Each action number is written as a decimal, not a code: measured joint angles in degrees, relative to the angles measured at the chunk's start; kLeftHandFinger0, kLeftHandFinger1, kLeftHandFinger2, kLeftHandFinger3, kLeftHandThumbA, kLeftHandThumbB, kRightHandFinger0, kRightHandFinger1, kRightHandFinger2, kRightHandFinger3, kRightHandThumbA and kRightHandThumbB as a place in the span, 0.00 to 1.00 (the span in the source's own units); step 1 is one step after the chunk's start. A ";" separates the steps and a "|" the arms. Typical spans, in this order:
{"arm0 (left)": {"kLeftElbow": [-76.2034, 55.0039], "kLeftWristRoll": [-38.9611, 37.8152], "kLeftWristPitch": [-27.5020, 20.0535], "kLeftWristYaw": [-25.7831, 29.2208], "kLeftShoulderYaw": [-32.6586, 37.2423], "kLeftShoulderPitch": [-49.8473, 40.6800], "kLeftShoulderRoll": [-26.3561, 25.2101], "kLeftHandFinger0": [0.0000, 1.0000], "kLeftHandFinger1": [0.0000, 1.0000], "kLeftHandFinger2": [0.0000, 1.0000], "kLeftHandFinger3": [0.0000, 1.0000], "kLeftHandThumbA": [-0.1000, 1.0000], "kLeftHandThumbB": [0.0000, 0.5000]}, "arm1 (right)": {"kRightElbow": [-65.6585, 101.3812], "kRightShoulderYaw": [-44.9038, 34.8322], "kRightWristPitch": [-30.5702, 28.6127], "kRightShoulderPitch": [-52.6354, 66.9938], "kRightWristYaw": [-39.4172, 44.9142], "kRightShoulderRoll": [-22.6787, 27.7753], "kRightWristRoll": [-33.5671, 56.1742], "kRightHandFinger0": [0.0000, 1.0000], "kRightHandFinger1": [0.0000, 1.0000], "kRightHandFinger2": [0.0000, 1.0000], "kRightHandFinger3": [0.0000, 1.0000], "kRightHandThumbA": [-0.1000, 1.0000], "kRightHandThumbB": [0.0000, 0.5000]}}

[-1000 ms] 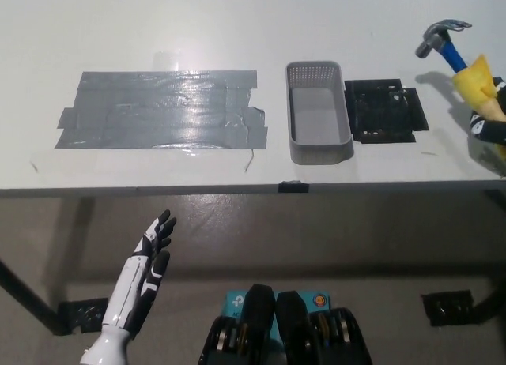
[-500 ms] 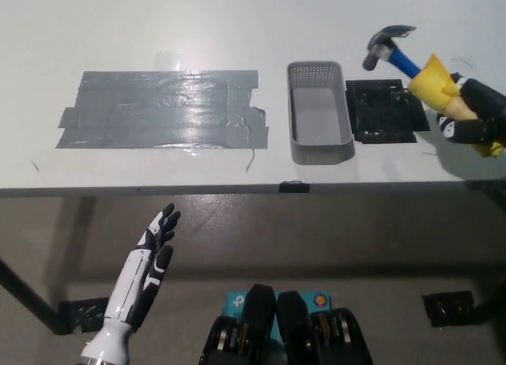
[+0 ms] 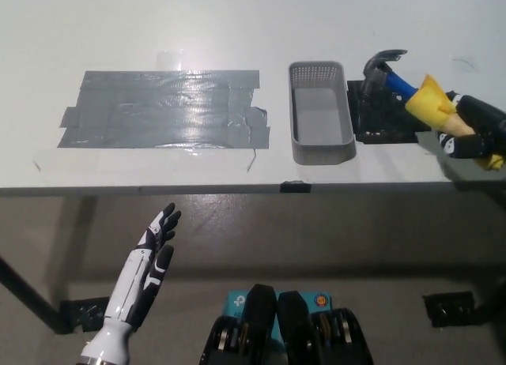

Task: The robot picks the hammer with right hand and hits the black area on the desk and places it back.

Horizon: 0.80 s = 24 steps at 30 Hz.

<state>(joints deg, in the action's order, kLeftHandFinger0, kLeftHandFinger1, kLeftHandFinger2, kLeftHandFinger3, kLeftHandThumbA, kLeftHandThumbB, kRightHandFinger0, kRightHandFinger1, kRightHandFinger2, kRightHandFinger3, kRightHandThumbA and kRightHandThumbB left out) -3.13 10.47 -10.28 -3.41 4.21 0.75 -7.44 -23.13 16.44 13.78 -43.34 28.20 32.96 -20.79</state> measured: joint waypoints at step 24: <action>0.02 0.01 -0.01 -0.01 0.00 0.01 -0.15 1.00 1.00 1.00 1.00 1.00 0.08 | -2.56 0.15 -1.10 0.00 0.12 0.46 -2.84 0.04 0.59 0.92 0.98 0.00 0.22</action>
<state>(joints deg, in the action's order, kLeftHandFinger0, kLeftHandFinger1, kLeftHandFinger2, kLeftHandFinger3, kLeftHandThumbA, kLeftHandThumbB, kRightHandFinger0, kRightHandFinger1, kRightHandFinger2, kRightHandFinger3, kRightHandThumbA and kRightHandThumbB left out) -3.11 10.48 -10.29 -3.42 4.21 0.76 -7.59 -25.68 16.59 12.67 -43.34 28.32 33.42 -23.62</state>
